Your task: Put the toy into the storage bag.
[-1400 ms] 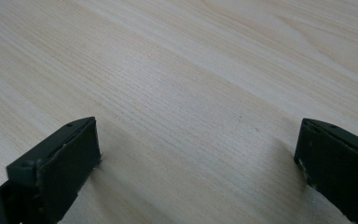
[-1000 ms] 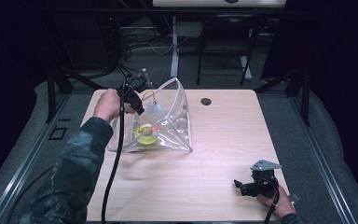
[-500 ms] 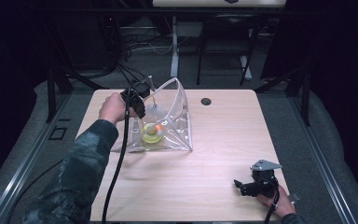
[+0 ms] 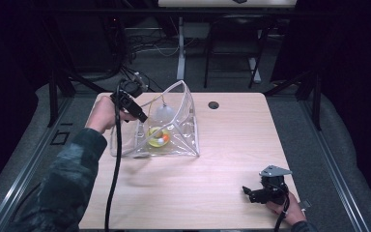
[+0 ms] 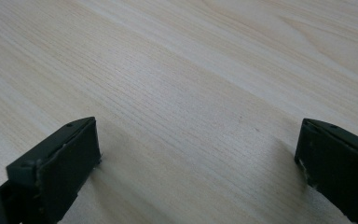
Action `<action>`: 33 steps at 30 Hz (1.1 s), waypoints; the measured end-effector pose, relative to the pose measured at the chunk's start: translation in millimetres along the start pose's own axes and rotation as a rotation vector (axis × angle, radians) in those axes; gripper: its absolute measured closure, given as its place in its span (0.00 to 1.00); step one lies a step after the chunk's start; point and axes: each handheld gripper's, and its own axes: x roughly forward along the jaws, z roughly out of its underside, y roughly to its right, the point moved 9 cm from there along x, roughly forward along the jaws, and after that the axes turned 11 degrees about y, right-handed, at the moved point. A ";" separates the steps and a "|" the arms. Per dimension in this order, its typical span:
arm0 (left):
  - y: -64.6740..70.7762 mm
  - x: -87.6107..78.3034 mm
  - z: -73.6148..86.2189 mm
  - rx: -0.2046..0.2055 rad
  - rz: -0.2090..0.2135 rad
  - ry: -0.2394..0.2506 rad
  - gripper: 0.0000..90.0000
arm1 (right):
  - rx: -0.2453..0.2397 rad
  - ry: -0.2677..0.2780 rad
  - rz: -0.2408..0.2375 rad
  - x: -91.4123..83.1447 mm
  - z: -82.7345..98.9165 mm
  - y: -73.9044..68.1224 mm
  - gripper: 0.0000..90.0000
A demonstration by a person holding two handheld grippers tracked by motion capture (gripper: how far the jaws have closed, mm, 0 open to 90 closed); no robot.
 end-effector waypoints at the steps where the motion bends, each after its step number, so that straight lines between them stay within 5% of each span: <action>1: -2.5 -4.0 1.5 -0.007 -0.004 0.013 0.44 | 0.000 0.000 0.000 0.0 0.0 0.0 0.00; 8: -17.6 -30.7 13.4 -0.052 -0.044 0.075 0.19 | 0.000 0.000 0.000 0.0 0.0 0.0 0.00; 14: -26.4 -45.1 27.0 -0.071 -0.052 0.114 0.16 | 0.003 0.003 0.000 0.2 -0.2 -0.3 0.00; 23: -37.6 -49.1 69.0 -0.127 -0.076 0.122 0.04 | 0.002 0.002 0.001 0.2 -0.1 -0.2 0.00; 33: -37.5 -45.1 117.0 -0.164 -0.086 0.128 0.00 | -0.004 -0.001 0.003 -0.1 -0.1 0.2 0.00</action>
